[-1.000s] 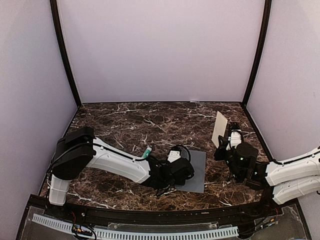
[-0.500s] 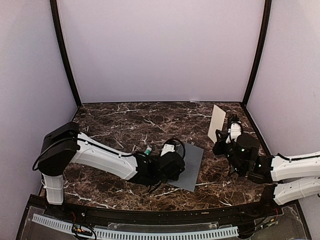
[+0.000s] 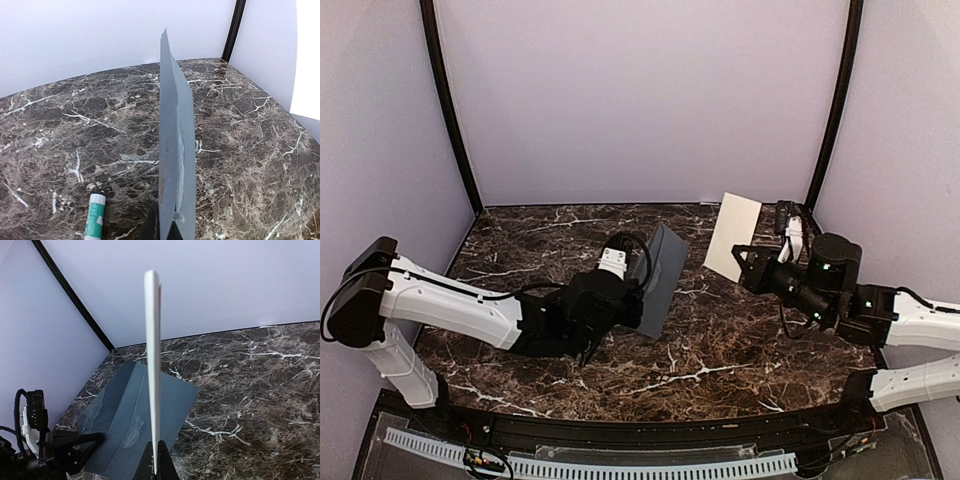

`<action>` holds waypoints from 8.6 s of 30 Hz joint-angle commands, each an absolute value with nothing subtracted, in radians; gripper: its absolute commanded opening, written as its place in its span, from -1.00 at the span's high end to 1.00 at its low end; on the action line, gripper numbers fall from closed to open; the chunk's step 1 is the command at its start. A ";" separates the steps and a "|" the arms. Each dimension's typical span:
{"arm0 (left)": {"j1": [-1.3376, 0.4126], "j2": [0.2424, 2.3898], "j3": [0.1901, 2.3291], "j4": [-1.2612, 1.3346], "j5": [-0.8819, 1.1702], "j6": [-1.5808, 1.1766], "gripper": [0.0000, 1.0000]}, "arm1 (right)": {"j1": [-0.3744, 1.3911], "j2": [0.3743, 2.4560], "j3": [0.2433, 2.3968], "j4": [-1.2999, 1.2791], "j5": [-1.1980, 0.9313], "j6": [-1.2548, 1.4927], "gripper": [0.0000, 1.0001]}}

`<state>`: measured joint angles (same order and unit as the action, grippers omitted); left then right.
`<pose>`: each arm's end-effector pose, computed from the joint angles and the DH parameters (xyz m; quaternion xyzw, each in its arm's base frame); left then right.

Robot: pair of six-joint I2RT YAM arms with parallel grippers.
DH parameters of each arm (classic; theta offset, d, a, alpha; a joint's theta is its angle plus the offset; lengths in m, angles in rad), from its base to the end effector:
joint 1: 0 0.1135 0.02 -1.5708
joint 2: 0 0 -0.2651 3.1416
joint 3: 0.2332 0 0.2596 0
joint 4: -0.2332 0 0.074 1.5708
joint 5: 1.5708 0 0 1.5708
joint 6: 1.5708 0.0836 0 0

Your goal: Place the letter into the envelope and seal it

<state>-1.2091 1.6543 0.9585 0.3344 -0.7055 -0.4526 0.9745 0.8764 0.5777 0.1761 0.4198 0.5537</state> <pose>0.1934 -0.3579 0.2132 0.1026 0.7900 -0.2024 0.5696 0.1734 0.1948 0.2818 -0.0180 0.7453 0.3356 0.5758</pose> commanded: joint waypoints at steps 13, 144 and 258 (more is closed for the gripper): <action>-1.081 1.453 0.848 0.449 -0.545 -0.226 1.00 | 0.982 1.067 0.870 -0.031 0.299 0.715 1.00; -1.159 1.500 0.871 0.479 -0.277 -0.186 1.00 | 1.221 1.627 1.323 -0.555 0.602 1.488 0.98; -1.193 1.505 0.893 0.450 -0.342 -0.243 1.00 | 1.181 1.454 1.130 -0.338 0.477 1.186 0.58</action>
